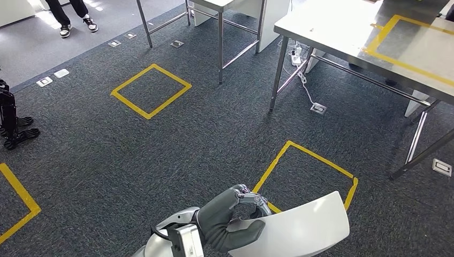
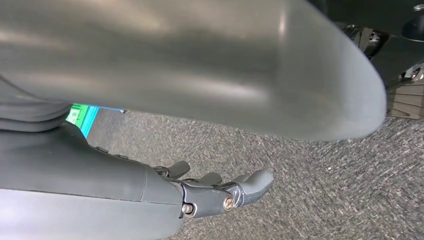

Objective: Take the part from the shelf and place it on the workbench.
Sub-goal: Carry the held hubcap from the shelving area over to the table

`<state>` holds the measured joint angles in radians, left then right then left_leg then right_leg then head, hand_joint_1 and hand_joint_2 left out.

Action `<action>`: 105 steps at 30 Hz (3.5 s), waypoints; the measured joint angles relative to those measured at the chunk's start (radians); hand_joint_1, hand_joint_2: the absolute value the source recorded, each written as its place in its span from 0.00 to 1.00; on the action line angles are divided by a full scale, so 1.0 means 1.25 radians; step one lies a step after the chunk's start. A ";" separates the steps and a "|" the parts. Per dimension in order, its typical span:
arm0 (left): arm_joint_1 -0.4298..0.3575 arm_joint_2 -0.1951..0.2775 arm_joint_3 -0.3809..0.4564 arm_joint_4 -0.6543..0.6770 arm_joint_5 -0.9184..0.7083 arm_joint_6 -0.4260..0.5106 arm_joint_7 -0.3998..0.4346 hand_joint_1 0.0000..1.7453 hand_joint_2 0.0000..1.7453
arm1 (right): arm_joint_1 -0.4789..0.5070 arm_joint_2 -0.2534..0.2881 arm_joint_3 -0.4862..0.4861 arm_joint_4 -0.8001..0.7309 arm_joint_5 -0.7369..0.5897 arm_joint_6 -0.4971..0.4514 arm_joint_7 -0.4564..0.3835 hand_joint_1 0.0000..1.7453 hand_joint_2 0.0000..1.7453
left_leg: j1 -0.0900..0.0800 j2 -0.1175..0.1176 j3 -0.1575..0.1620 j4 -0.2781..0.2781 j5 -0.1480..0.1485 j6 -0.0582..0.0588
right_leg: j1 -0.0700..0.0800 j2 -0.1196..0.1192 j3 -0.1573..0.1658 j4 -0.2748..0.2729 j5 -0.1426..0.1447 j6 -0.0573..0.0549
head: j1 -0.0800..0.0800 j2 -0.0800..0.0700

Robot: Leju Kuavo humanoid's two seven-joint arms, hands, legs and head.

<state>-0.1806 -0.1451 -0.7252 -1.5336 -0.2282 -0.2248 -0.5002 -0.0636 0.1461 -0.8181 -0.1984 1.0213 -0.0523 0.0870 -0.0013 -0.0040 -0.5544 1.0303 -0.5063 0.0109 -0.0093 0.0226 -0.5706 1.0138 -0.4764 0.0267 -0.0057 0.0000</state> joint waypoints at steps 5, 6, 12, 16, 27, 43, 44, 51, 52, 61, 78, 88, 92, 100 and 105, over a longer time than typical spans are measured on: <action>-0.001 0.001 -0.005 -0.015 0.005 -0.003 0.004 1.00 1.00 | -0.002 0.000 0.000 0.000 -0.006 0.000 -0.001 0.00 0.00 | 0.000 0.000 0.000 0.000 0.000 0.000 | 0.000 0.000 0.000 0.000 0.000 0.000 | 0.000 0.000; -0.001 0.001 -0.005 -0.016 0.006 -0.003 0.004 1.00 1.00 | -0.002 0.000 -0.001 0.000 -0.008 0.000 -0.002 0.00 0.00 | 0.000 0.000 0.000 0.000 0.000 0.000 | 0.000 0.000 0.000 0.000 0.000 0.000 | 0.000 0.000; -0.007 0.001 -0.011 -0.005 0.005 0.006 0.002 1.00 1.00 | -0.003 0.001 -0.010 0.000 -0.020 0.000 -0.014 0.00 0.00 | -0.003 0.002 0.001 -0.003 0.003 0.012 | -0.006 0.002 0.001 -0.004 0.004 0.011 | -0.001 0.000; -0.007 0.000 -0.013 0.002 0.007 0.013 -0.001 1.00 1.00 | -0.004 -0.001 -0.013 0.000 -0.014 0.000 -0.016 0.00 0.00 | 0.004 0.015 0.010 -0.024 0.016 0.023 | -0.005 -0.006 -0.055 0.110 -0.059 0.017 | 0.004 0.000; -0.004 0.000 -0.019 0.017 0.019 -0.007 -0.005 1.00 1.00 | -0.005 -0.001 -0.022 0.000 -0.025 0.000 -0.016 0.00 0.00 | 0.006 0.043 0.007 0.001 -0.007 -0.020 | -0.011 -0.029 -0.020 0.022 -0.005 -0.001 | 0.005 0.000; -0.005 0.002 -0.019 0.024 0.019 -0.011 -0.005 1.00 1.00 | -0.003 0.000 -0.027 0.000 -0.020 -0.001 -0.017 0.00 0.00 | 0.001 -0.028 -0.002 0.000 0.003 0.001 | -0.009 0.056 -0.030 0.016 0.009 0.006 | -0.006 0.000; -0.005 0.000 -0.019 0.024 0.019 -0.011 -0.005 1.00 1.00 | -0.002 0.000 -0.027 0.000 -0.020 0.000 -0.016 0.00 0.00 | 0.002 -0.020 0.000 -0.005 0.007 0.007 | -0.008 0.047 -0.035 0.026 0.002 0.009 | -0.005 0.000; -0.004 -0.002 -0.020 0.031 0.019 -0.011 -0.005 1.00 1.00 | -0.002 -0.001 -0.027 0.000 -0.020 0.000 -0.015 0.00 0.00 | 0.002 0.043 0.001 -0.009 0.009 0.018 | -0.005 -0.012 -0.111 0.192 -0.062 0.019 | 0.004 0.000; -0.005 -0.002 -0.020 0.031 0.019 -0.011 -0.005 1.00 1.00 | -0.002 -0.001 -0.027 0.000 -0.020 0.000 -0.015 0.00 0.00 | 0.002 0.050 0.001 -0.007 0.007 0.016 | -0.005 -0.021 -0.080 0.137 -0.036 0.019 | 0.004 0.000; -0.010 -0.007 -0.020 0.031 0.024 -0.017 -0.007 1.00 1.00 | -0.005 -0.003 -0.027 0.000 -0.019 0.000 -0.016 0.00 0.00 | 0.001 0.032 -0.021 0.067 -0.049 -0.020 | -0.007 -0.025 -0.016 0.004 0.010 -0.020 | -0.001 0.000; -0.013 -0.011 -0.020 0.037 0.019 -0.012 0.004 1.00 1.00 | -0.005 -0.005 -0.027 0.000 -0.005 0.000 0.000 0.00 0.00 | 0.007 -0.008 -0.001 0.004 0.001 -0.001 | -0.008 0.022 -0.019 -0.001 0.021 -0.008 | -0.005 0.000; -0.017 -0.012 -0.020 0.038 0.019 -0.012 0.009 1.00 1.00 | -0.005 -0.005 -0.027 0.000 0.001 0.000 0.001 0.00 0.00 | 0.004 -0.008 -0.002 0.005 0.000 0.004 | -0.012 0.022 -0.018 -0.006 0.022 0.017 | -0.005 0.000; -0.024 -0.015 -0.022 0.044 0.019 -0.011 0.016 1.00 1.00 | -0.005 -0.005 -0.027 0.000 0.003 0.000 0.005 0.00 0.00 | 0.004 -0.008 -0.002 0.005 0.001 0.003 | -0.011 0.022 -0.019 -0.005 0.022 0.017 | -0.005 0.000; -0.025 -0.017 -0.024 0.059 0.018 -0.011 0.016 1.00 1.00 | -0.005 -0.005 -0.027 0.000 0.003 0.000 -0.001 0.00 0.00 | 0.004 -0.008 -0.002 0.005 0.001 0.003 | -0.011 0.022 -0.020 -0.003 0.021 0.017 | -0.005 0.000; -0.026 -0.021 -0.024 0.060 0.015 -0.011 0.012 1.00 1.00 | -0.005 -0.004 -0.028 0.000 -0.007 0.000 -0.005 0.00 0.00 | 0.003 0.000 0.007 -0.015 0.012 0.020 | -0.015 0.015 -0.020 -0.005 0.021 0.027 | -0.005 0.000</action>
<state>-0.2129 -0.1708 -0.7555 -1.4584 -0.2099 -0.2388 -0.4853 -0.0698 0.1412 -0.8527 -0.1986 1.0127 -0.0523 0.0805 0.0024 -0.0042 -0.5457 1.0119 -0.4911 0.0356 -0.0285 0.0419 -0.5951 1.0076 -0.4496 0.0608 -0.0119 0.0000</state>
